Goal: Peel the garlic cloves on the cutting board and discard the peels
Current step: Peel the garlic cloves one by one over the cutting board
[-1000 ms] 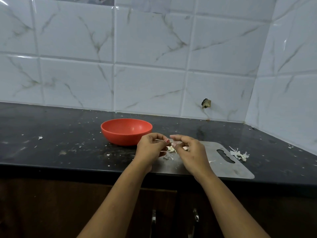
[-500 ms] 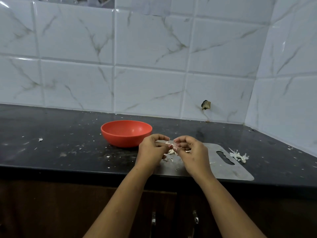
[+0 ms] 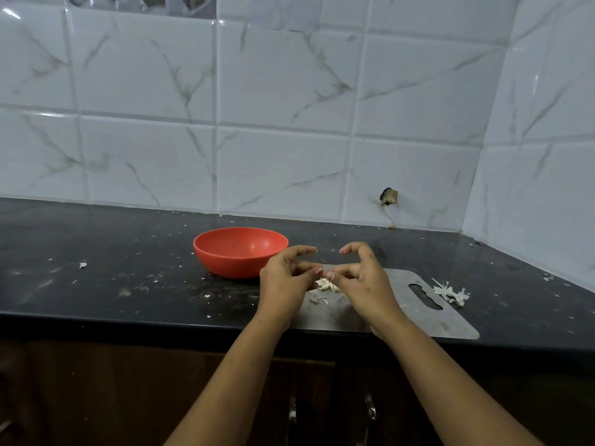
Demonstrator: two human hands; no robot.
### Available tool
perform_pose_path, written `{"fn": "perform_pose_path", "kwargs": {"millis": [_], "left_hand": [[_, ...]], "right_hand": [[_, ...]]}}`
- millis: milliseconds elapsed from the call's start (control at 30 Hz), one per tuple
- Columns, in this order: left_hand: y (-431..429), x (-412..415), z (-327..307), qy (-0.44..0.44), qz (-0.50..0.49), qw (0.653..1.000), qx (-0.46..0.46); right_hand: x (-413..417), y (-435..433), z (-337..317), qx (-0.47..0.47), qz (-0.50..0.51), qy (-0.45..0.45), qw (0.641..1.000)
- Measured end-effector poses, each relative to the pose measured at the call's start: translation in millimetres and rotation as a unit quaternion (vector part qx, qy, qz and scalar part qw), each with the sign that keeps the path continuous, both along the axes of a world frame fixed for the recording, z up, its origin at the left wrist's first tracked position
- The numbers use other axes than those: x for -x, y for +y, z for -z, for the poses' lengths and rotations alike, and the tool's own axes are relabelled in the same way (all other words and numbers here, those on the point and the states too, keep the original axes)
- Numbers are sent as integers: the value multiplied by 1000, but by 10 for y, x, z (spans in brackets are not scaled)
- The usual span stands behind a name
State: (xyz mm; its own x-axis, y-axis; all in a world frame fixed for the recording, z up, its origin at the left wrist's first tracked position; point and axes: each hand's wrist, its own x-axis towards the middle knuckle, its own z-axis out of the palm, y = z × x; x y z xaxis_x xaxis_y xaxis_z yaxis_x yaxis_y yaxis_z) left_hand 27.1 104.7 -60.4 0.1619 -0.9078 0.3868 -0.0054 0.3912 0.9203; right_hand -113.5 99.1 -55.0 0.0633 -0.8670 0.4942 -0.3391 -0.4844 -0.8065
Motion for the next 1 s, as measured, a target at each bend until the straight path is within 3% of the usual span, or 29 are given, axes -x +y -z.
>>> {"fn": "perform_pose_path", "kwargs": {"millis": [100, 233, 400, 700, 833, 1000], "left_hand": [[-7, -38, -71, -98, -88, 989, 71], [-29, -305, -378, -250, -184, 944, 115], [-50, -671, -485, -264, -242, 931, 69], [-172, -755, -397, -312, -255, 914, 49], [-229, -794, -356, -344, -256, 902, 39], [-175, -715, -378, -313, -260, 911, 69]], "right_hand": [[39, -93, -25, 30, 27, 83, 996], [28, -155, 63, 53, 65, 239, 967], [4, -132, 89, 60, 113, 394, 910], [-42, -91, 63, 60, 155, 429, 888], [-32, -63, 47, 57, 156, 411, 897], [-13, -64, 44, 75, 166, 364, 913]]}}
